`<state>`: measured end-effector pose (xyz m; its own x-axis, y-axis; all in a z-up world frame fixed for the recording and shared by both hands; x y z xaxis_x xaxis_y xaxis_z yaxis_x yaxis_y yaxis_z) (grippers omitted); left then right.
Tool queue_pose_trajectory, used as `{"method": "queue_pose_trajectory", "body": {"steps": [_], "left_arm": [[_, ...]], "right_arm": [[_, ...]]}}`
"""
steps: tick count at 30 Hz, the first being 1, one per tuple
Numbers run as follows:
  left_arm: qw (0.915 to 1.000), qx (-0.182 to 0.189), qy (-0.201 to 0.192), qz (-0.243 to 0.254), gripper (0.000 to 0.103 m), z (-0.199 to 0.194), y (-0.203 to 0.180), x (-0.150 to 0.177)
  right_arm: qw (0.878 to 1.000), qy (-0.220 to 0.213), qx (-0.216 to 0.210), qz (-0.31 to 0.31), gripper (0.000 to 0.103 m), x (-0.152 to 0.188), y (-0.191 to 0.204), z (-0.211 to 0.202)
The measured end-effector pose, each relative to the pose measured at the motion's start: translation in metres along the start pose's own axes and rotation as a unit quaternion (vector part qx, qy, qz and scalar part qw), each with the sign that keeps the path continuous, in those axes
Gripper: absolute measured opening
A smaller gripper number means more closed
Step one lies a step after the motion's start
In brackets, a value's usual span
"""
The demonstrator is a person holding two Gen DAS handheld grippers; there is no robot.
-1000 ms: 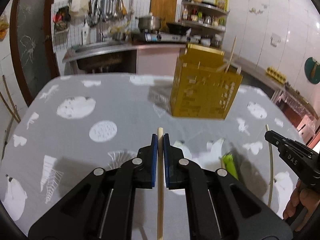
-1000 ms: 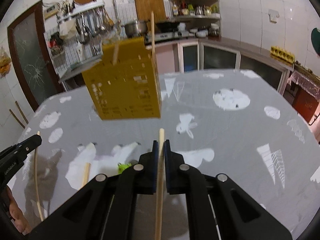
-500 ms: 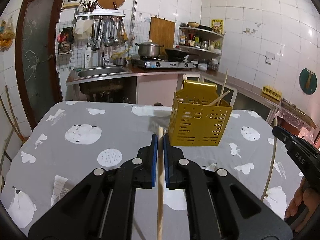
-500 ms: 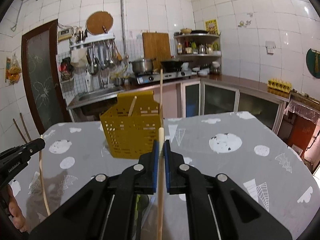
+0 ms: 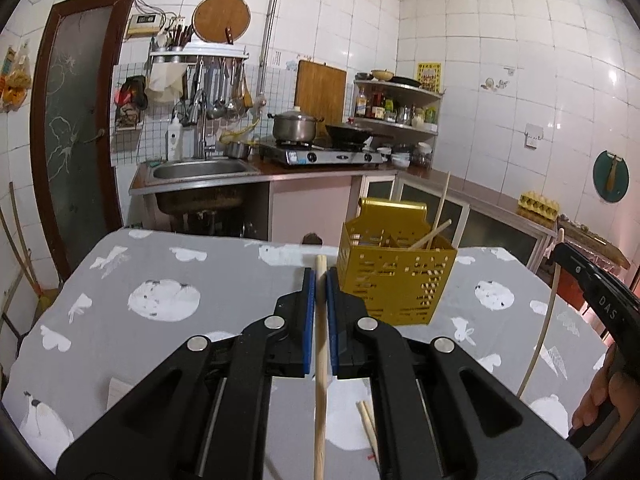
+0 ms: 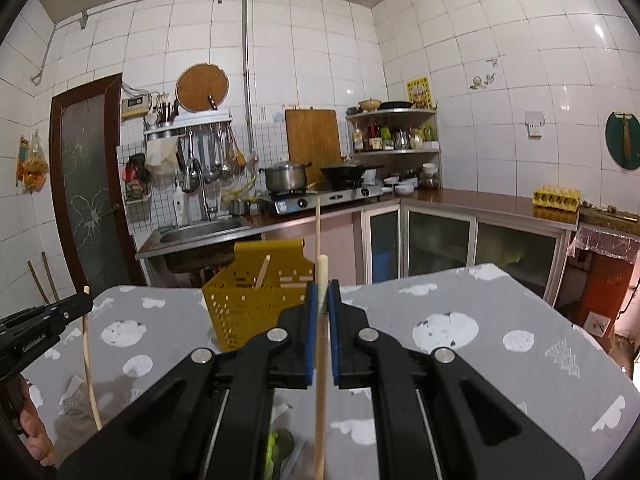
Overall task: Organize utensils
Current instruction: 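Lift both held chopsticks and carry them over the yellow holder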
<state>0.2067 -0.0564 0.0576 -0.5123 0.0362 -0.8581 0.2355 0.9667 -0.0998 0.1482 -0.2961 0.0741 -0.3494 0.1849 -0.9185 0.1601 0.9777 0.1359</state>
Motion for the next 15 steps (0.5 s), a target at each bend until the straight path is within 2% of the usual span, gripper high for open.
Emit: {"method": "queue_pose_trajectory", "body": {"steps": [7,13,15], "left_arm": [[0.9997,0.006,-0.023,0.004,0.005,0.0,-0.004,-0.027],[0.9981,0.028,-0.055,0.004,0.005,-0.001,-0.015,-0.075],[0.9966,0.028,-0.076,0.011,0.005,-0.001,-0.022,-0.098]], "right_arm": [[1.0,-0.024,-0.002,-0.003,0.006,-0.027,0.001,0.004],[0.999,-0.053,-0.004,-0.002,0.006,-0.07,0.002,0.014],[0.998,-0.063,-0.005,-0.002,0.006,-0.087,0.003,0.021]]}}
Point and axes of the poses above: each gripper's, at about its wrist camera, not at the fingertips, and z roughly the way its jaws point, y to its left, x to its underside, the point moved 6 cm from there along z, roughly the way its jaws point, and after that the axes turned 9 degrees about y, right-handed, at the moved point
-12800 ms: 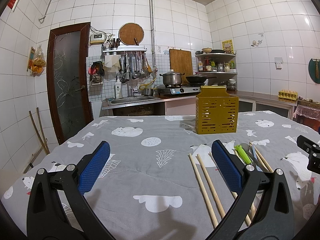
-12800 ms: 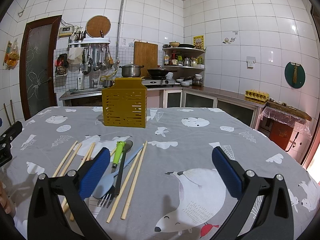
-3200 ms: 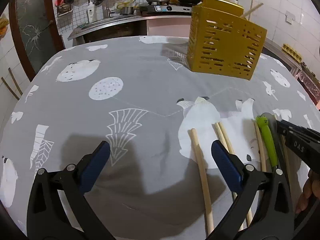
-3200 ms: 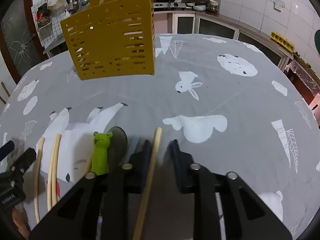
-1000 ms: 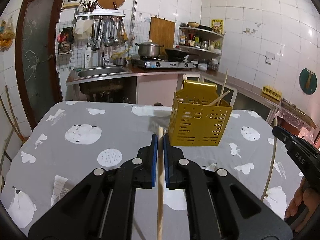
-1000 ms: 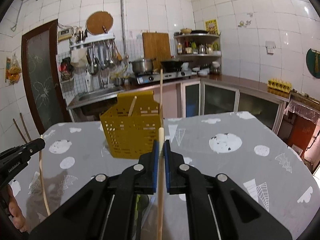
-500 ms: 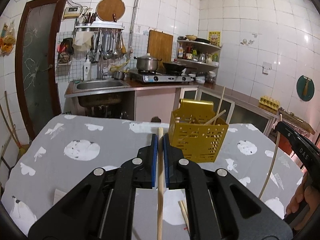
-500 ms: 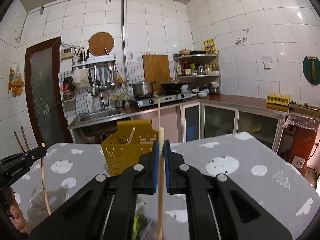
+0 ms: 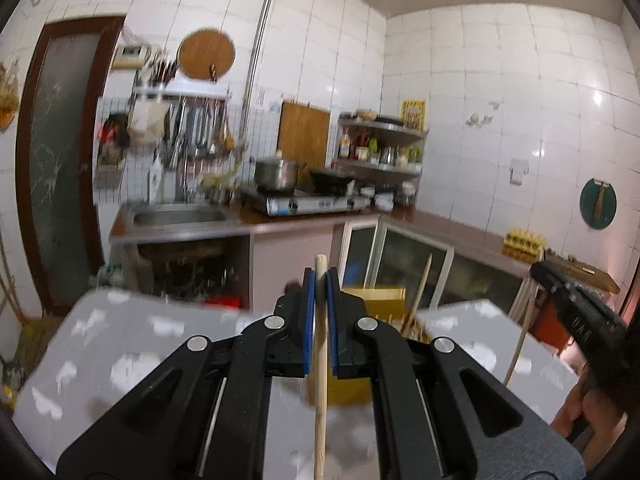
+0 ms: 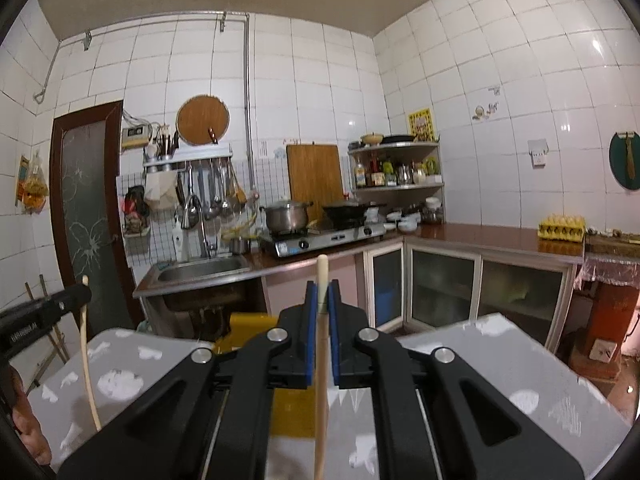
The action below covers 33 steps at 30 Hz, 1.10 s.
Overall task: Organize utensils
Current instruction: 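Lift both held chopsticks and carry them over the yellow holder, then open both tools to drop the chopsticks into the yellow holder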
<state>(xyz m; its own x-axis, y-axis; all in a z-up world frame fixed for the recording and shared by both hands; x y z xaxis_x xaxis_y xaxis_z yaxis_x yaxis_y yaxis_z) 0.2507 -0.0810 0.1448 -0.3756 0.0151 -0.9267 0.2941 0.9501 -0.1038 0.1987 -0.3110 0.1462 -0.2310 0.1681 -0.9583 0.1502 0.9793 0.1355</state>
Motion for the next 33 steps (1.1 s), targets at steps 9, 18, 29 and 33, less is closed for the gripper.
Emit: {"method": "queue_pose_trajectory", "body": {"steps": [9,18,29,33], "left_arm": [[0.9967,0.021,-0.077,0.014,0.005,0.042,-0.029,-0.078],[0.9958,0.007,-0.088,0.023,0.005,0.13,-0.041,-0.081],[0.9995,0.001,-0.027,0.014,0.005,0.188,-0.025,-0.022],[0.9998,-0.013,0.001,0.017,0.013,0.186,-0.016,-0.011]], "right_arm": [[0.999,-0.05,-0.005,0.005,0.006,-0.059,0.008,0.051],[0.998,-0.052,-0.013,0.017,0.006,-0.066,0.015,0.117],[0.999,0.001,-0.032,-0.001,0.006,-0.003,0.014,0.157],[0.998,0.048,-0.037,-0.015,0.007,0.011,0.014,0.164]]}}
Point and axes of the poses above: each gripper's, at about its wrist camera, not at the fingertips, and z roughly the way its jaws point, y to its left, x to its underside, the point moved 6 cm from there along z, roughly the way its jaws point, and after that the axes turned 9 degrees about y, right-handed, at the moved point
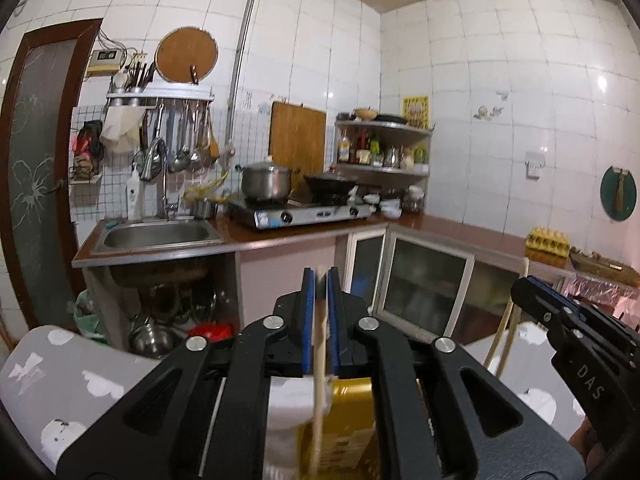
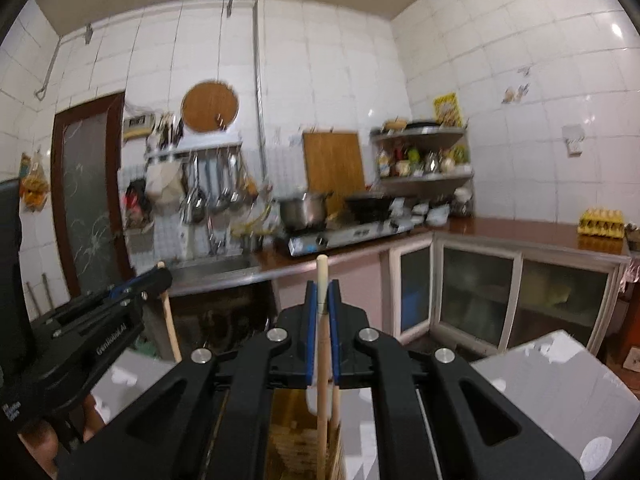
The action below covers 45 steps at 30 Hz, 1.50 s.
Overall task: Organize utensils
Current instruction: 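Open both tools to drop the chopsticks into the yellow holder, then lower the right tool onto a grey spoon handle and close it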
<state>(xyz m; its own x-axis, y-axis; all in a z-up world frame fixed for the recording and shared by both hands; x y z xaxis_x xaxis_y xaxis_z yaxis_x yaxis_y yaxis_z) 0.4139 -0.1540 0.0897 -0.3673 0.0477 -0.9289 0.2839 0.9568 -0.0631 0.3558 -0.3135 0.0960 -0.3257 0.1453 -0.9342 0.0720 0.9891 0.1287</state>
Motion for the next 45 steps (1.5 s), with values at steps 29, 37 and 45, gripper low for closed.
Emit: {"method": "queue_pose_trajectory", "body": {"steps": [29,37,45], "left_arm": [[0.9835,-0.071,0.163,-0.032,0.098,-0.157,0.084,0.129],[0.9692,-0.073,0.234,-0.025,0.098,-0.142,0.081,0.197],[0.9654,-0.075,0.25,-0.011,0.098,-0.14,0.072,0.21]], "right_arm": [[0.968,0.244,0.063,0.01,0.063,0.181,-0.02,-0.11],[0.949,0.308,0.06,0.036,0.063,0.233,-0.017,-0.099],[0.941,0.333,0.058,0.029,0.051,0.246,0.0,-0.094]]}}
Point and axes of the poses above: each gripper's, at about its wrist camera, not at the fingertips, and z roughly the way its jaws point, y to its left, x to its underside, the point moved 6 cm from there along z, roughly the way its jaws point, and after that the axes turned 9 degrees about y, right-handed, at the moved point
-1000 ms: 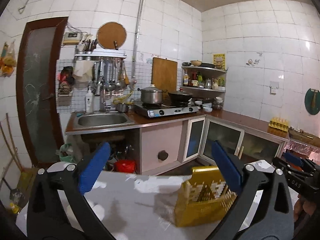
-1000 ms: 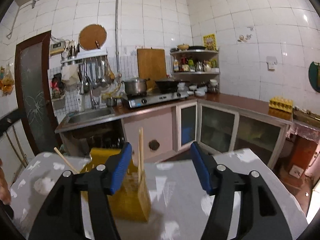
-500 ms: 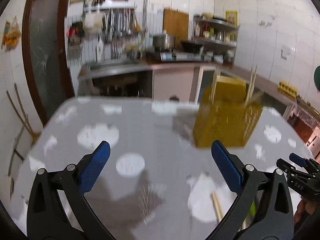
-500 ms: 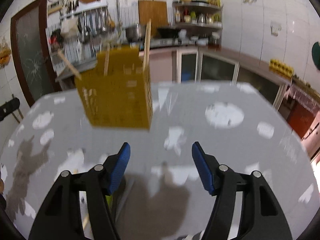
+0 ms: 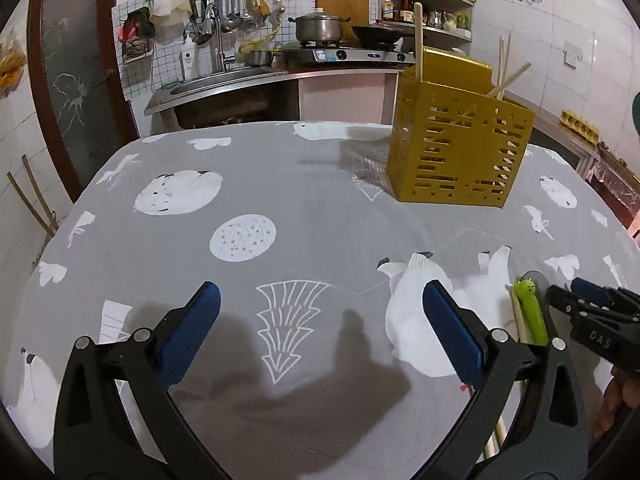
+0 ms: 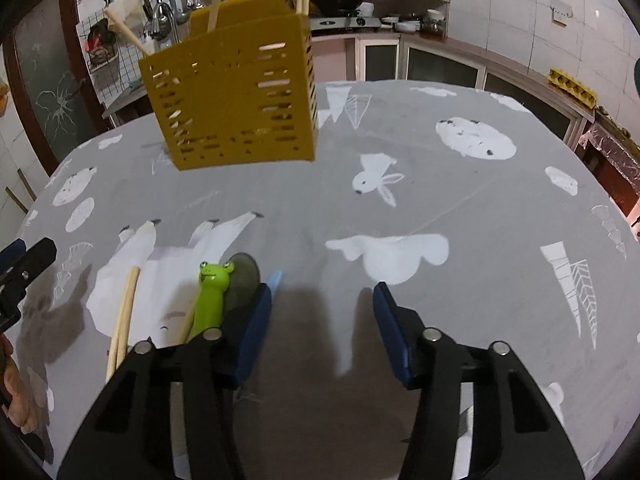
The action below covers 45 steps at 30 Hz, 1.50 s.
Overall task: Organize utensils
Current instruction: 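Lower the right tool onto a grey spoon handle and close it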
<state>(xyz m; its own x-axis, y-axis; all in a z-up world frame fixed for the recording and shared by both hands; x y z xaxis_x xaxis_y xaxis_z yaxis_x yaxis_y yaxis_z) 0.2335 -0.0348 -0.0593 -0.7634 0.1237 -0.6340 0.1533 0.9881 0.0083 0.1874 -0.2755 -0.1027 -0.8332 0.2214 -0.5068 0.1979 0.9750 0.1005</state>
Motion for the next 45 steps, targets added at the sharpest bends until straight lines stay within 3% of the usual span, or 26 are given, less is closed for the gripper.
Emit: {"method": "queue_pose_trajectory", "body": {"steps": [5,10,14,16,21,28,45], "left_arm": [[1.0,-0.003,0.004,-0.002,0.098,0.003,0.0,0.002],[0.9998,-0.006,0.016,-0.003,0.098,0.01,-0.001,0.005],[0.9996,-0.005,0.027,-0.005,0.098,0.014,-0.004,0.007],[0.9994,-0.003,0.033,-0.005,0.098,0.014,-0.008,0.009],[0.9986,0.008,0.052,-0.002,0.098,0.018,-0.019,0.015],[0.9966,0.017,0.077,0.024,0.098,0.024,-0.046,0.03],[0.9936,-0.01,0.105,0.041,0.097,0.026,-0.068,0.05]], "right_arm": [[1.0,0.01,-0.004,0.0,0.041,-0.002,0.012,0.002],[0.999,0.025,0.019,0.002,0.031,-0.005,0.02,0.007],[0.999,0.039,0.025,0.001,0.014,-0.009,0.027,0.011],[0.999,0.039,0.026,0.004,0.011,-0.011,0.027,0.012],[0.999,0.034,0.004,0.003,0.008,-0.012,0.019,0.012],[0.999,0.029,0.022,0.006,0.008,-0.017,-0.016,0.009],[1.0,0.016,0.007,0.02,0.008,-0.013,-0.035,0.007]]}}
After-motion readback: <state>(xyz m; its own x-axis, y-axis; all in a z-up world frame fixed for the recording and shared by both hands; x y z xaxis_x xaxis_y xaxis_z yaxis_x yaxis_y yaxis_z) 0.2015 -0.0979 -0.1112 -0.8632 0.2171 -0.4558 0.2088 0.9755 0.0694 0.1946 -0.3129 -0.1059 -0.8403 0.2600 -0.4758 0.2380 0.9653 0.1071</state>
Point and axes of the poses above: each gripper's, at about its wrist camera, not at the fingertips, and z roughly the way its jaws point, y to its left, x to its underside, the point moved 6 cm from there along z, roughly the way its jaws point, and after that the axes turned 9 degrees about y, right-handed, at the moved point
